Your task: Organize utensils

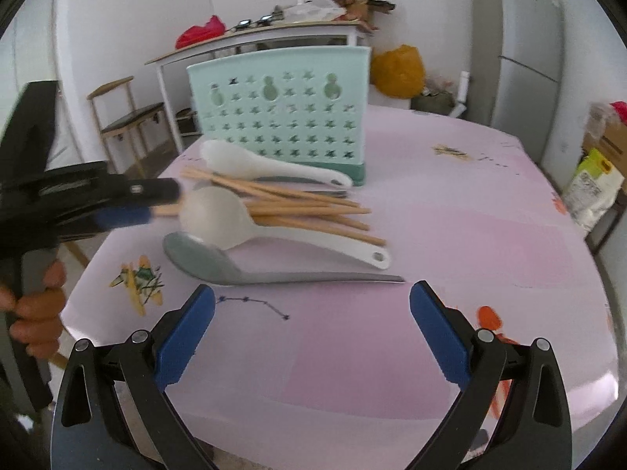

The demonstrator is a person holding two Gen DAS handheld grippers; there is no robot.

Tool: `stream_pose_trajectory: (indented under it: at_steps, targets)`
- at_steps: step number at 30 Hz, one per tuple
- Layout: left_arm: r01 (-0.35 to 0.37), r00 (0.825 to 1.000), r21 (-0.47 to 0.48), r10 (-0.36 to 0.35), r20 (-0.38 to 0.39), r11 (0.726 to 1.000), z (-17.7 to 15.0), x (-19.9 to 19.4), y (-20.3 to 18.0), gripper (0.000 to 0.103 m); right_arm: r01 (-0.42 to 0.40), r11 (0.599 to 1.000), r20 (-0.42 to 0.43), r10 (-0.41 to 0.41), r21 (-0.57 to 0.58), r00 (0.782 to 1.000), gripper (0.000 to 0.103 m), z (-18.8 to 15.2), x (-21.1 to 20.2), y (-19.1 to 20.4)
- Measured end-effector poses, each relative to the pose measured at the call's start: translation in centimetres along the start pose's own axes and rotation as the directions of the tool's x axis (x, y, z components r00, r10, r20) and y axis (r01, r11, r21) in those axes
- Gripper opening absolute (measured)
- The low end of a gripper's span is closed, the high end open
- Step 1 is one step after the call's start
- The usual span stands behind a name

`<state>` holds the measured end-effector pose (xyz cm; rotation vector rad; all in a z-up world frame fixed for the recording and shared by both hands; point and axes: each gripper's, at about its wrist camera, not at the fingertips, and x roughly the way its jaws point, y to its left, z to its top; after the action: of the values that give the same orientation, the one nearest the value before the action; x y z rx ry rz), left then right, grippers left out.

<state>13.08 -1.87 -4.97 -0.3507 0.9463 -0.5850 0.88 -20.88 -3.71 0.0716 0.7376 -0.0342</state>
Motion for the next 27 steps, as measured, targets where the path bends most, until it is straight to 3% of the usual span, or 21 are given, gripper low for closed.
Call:
stream_pose_trajectory:
  at_steps: [4,6,10,15,27]
  targets:
    - [0.056,0.996,-0.093,-0.062,-0.069,0.994,0.7,2.0,1.3,0.035,-0.044,0.999,-0.003,0.044,-0.030,0.999,0.097,-0.3,0.0,0.6]
    - [0.071,0.992,-0.123,-0.082,-0.094,0.990,1.1,2.9,1.6,0.030,-0.059,0.997,0.000,0.059,-0.048,0.998,0.097,-0.4,-0.1,0.8]
    - [0.080,0.985,-0.111,-0.095,-0.140,0.991,1.3,4.5,1.0,0.024,-0.077,0.993,0.011,0.079,-0.087,0.997,0.097,-0.5,-0.6,1.5]
    - [0.051,0.985,-0.098,-0.066,-0.158,0.994,1.1,6.1,0.1,0.005,-0.093,0.987,0.016,0.096,-0.133,0.995,0.092,-0.7,-0.9,2.3]
    - [0.091,0.988,-0.115,-0.104,-0.115,0.989,0.8,4.5,-0.2,0.004,-0.091,0.948,0.007,0.098,-0.306,0.995,0.058,-0.6,0.1,6.3]
